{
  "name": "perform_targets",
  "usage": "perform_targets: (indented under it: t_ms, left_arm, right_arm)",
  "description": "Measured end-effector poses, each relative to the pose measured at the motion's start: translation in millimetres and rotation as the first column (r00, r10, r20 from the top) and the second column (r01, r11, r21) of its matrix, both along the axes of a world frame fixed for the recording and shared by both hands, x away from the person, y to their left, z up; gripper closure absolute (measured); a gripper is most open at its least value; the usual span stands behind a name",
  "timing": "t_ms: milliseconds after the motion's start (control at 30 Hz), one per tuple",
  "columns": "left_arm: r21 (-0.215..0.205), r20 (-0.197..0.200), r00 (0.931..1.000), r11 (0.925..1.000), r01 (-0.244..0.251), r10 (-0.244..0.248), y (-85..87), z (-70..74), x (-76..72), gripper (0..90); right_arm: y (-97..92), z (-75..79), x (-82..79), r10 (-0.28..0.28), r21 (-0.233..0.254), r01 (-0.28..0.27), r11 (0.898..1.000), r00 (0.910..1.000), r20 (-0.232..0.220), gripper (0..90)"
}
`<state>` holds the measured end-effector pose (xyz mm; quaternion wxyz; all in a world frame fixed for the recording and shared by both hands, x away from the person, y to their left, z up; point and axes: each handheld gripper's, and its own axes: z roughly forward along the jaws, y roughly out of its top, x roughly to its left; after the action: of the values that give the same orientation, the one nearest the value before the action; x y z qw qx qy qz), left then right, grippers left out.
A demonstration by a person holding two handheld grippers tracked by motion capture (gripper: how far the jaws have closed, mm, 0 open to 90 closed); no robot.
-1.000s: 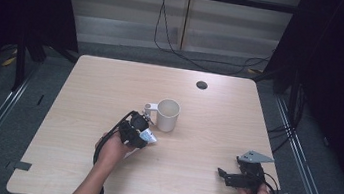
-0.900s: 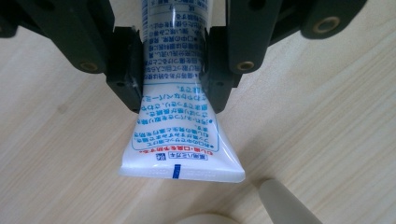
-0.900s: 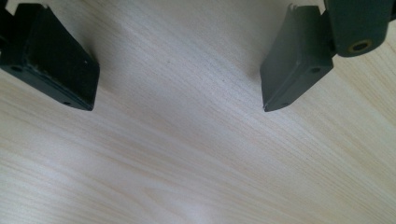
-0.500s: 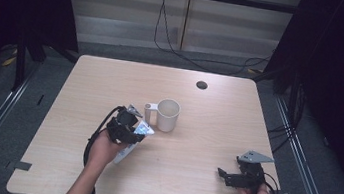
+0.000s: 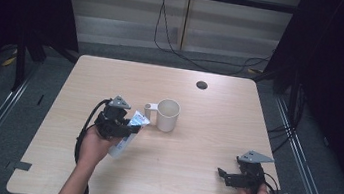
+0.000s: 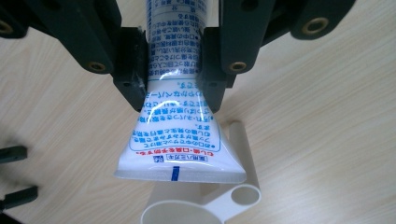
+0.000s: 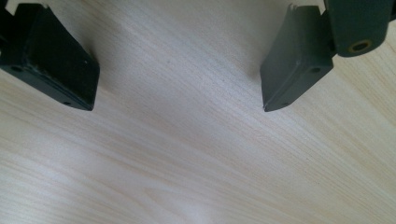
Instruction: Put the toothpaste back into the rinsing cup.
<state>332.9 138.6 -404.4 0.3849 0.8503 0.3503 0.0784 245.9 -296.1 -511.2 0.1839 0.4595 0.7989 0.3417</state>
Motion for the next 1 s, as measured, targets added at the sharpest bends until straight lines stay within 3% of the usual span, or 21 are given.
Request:
perform_targets:
  t_ms: [133, 333, 433, 1000]
  left_arm:
    - [-0.025, 0.014, 0.9999, 0.9997, 0.0, 0.0, 0.1, 6.7, 0.5, 68.4]
    - [-0.029, 0.045, 0.9988, 0.9994, -0.017, 0.018, 1.2, 11.4, 2.5, 68.4]
    - [-0.057, 0.049, 0.9983, 0.998, -0.029, 0.032, 1.3, 14.4, 3.2, 68.4]
    - [-0.09, 0.105, 0.9929, 0.9949, -0.046, 0.055, -6.4, 37.8, 10.3, 68.1]
  right_arm:
    - [0.0, 0.0, 0.0, 0.0, 0.0, 0.0, 1.0, 1.0, 0.0, 11.3]
    - [-0.1, 0.0, 0.0, 0.001, 0.0, -0.001, 1.0, 1.0, 0.0, 11.3]
    - [0.0, 0.0, 0.0, 0.0, 0.0, 0.0, 1.0, 1.0, 0.0, 11.3]
    - [0.0, 0.0, 0.0, 0.0, 0.0, 0.0, 1.0, 1.0, 0.0, 11.3]
